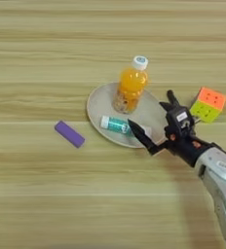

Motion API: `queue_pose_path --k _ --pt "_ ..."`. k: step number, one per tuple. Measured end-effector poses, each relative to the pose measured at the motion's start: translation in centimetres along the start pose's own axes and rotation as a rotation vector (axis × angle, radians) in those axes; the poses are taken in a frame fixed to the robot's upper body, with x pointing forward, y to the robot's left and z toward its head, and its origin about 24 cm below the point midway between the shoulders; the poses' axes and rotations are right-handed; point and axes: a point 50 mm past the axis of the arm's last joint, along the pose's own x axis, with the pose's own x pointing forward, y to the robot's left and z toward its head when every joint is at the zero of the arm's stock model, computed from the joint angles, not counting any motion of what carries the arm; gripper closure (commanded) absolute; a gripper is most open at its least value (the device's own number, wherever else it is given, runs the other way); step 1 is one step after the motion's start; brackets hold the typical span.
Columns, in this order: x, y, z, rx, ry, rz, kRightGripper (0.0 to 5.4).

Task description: Move the objects on the table

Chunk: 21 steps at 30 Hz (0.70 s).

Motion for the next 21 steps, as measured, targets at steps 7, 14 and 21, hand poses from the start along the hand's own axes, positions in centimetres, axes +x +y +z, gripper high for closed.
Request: queue_pose_path --k 7,14,21 --pt "0.1 0.2 -1.0 0.012 0.042 0.022 0.03" --pt "0.4 0.6 -1.2 0.016 0.066 0.061 0.03" --pt "0.5 0.4 -1.0 0.004 0.088 0.084 0.03"
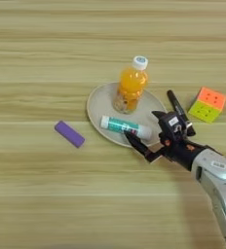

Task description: Move the objects on the table

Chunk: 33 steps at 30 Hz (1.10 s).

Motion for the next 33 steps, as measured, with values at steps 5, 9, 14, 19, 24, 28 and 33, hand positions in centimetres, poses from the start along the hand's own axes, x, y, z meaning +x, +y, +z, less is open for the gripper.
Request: queue_pose_path --k 5,9,14,19,24,28,33 --pt "0.2 -0.2 0.2 -0.015 0.027 0.024 0.03" --pt "0.4 -0.2 0.4 -0.031 0.039 0.038 0.03" --pt "0.6 -0.3 0.4 -0.030 0.052 0.048 0.03" --pt "0.8 -0.5 0.4 -0.023 0.071 0.061 0.03" --pt "1.0 -0.7 0.3 -0.003 0.094 0.069 0.03" --pt "1.1 -0.7 0.2 0.024 0.107 0.085 0.03" --pt "1.2 -0.8 0.2 0.030 0.112 0.100 0.03"
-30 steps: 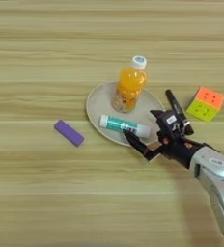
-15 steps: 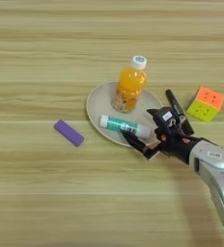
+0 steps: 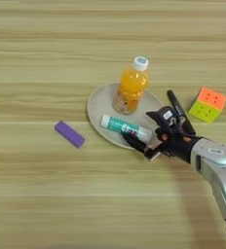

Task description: Move the objects on the table

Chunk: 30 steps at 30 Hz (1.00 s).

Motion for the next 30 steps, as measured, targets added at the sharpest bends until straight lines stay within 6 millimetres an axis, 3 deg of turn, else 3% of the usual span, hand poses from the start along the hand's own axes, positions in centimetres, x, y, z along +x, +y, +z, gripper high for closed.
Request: queue_pose_path --k 2,18,30 --pt "0.00 0.00 -0.01 0.000 0.001 0.002 0.04" --pt "0.15 0.35 -0.36 0.016 0.022 0.034 2.46" --pt "0.31 0.66 -0.47 0.050 0.010 0.047 3.70"
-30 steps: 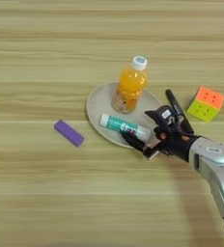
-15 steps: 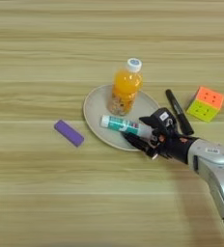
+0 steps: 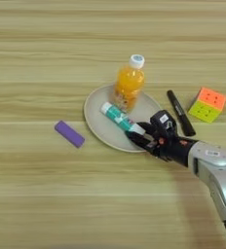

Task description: Move the objects on the table

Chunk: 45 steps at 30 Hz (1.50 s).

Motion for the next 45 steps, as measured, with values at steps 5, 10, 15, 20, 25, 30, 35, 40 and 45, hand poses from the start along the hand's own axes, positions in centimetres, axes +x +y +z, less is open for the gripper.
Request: queue_pose_path --k 5,10,15,20,25,30,35,40,45 --pt "0.0 0.1 0.0 0.028 -0.011 0.004 3.70" --pt "0.0 0.1 0.0 0.031 -0.014 0.003 3.70" --pt "-0.2 0.2 0.2 0.031 -0.028 0.005 3.70" --pt "-0.5 0.6 0.7 0.015 -0.056 0.017 3.70" --pt "-0.7 1.0 1.2 0.005 -0.079 0.040 3.70" --pt "-0.9 1.3 1.6 -0.001 -0.105 0.054 3.70" --pt "-1.3 1.7 2.0 -0.006 -0.128 0.073 3.70" --pt "-2.6 1.7 3.8 -0.021 -0.236 0.073 3.70" --pt "-4.6 1.6 6.0 -0.035 -0.368 0.051 3.70"
